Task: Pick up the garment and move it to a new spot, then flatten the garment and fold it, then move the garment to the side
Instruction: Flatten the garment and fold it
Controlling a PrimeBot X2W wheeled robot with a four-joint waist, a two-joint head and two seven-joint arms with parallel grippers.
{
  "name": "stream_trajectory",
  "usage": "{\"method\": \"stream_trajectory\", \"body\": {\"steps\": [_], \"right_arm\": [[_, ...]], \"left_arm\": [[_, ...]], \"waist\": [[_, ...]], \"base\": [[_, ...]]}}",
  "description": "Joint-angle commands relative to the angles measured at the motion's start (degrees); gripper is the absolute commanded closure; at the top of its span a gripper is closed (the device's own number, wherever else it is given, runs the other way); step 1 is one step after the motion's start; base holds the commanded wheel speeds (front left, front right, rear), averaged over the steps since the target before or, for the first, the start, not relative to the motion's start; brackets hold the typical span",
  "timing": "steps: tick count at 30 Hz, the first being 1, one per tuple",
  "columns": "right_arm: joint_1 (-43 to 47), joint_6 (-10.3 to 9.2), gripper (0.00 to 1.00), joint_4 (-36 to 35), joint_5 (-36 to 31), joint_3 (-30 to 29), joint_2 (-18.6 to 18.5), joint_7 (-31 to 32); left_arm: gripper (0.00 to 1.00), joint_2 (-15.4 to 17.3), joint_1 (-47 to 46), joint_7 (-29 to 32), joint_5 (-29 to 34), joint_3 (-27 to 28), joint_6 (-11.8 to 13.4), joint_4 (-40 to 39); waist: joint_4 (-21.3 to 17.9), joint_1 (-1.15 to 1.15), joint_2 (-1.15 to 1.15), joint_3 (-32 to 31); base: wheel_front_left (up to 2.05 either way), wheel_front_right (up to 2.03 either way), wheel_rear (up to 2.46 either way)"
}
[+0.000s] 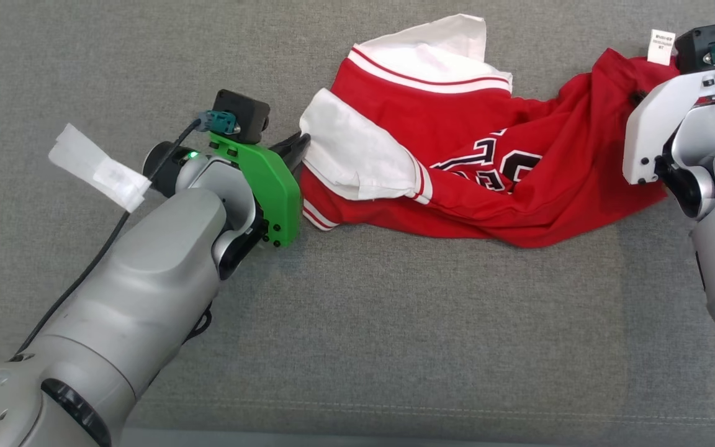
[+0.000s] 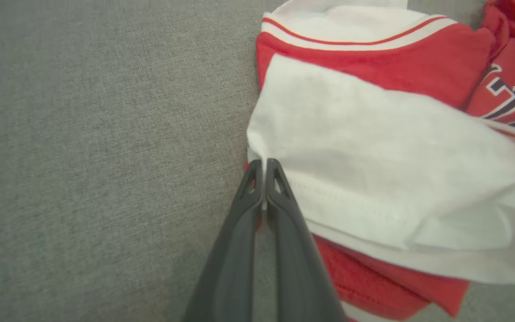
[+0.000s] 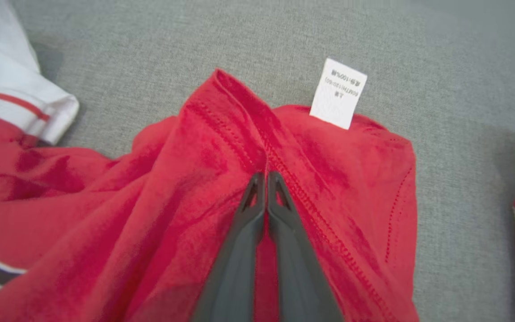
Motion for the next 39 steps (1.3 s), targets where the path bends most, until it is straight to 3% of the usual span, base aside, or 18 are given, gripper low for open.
{"method": "stream_trajectory", "body": {"steps": [1, 11, 20, 29, 35, 39], "right_arm": [[0.10, -0.05, 1.00, -0.55, 1.06, -0.83, 0.32, -0.72], [1.44, -0.05, 1.00, -3.78, 9.52, -8.36, 2.61, -1.69], [-3.97, -0.03, 1.00, -4.50, 12.89, -16.29, 8.97, -3.98], [-15.38, -0.03, 1.00, -3.97, 9.44, -17.29, 11.88, -7.57], [-25.99, -0.03, 1.00, -1.37, 4.20, -18.18, 12.47, -11.88], [-33.43, -0.07, 1.00, 1.07, 0.72, -20.59, 13.09, -17.45]], "left_arm": [[1.00, 0.68, -0.80, -0.70, -0.89, 0.53, -0.13, -0.04], [1.00, 3.57, -0.64, -6.20, -6.96, 6.87, -0.13, -2.87], [1.00, 7.99, -3.77, -10.30, -14.18, 16.55, 0.46, -6.15], [1.00, 14.33, -15.66, -11.59, -16.57, 24.43, 2.52, -9.96], [1.00, 18.10, -26.26, -11.82, -14.51, 27.77, 4.34, -13.37], [1.00, 18.95, -32.59, -12.78, -12.26, 30.14, 5.86, -14.46]], "waist": [[0.00, 0.00, 0.00, -0.70], [0.03, 0.00, 0.00, -4.37], [-3.03, 0.00, 0.00, -3.79], [-5.97, 0.00, 0.00, 2.39], [-7.27, 0.00, 0.00, 7.14], [-8.86, 0.00, 0.00, 9.65]], "base": [[0.00, 0.00, 0.00], [0.00, 0.00, 0.00], [0.00, 0.00, 0.00], [0.00, 0.00, 0.00], [0.00, 0.00, 0.00], [0.00, 0.00, 0.00]]}}
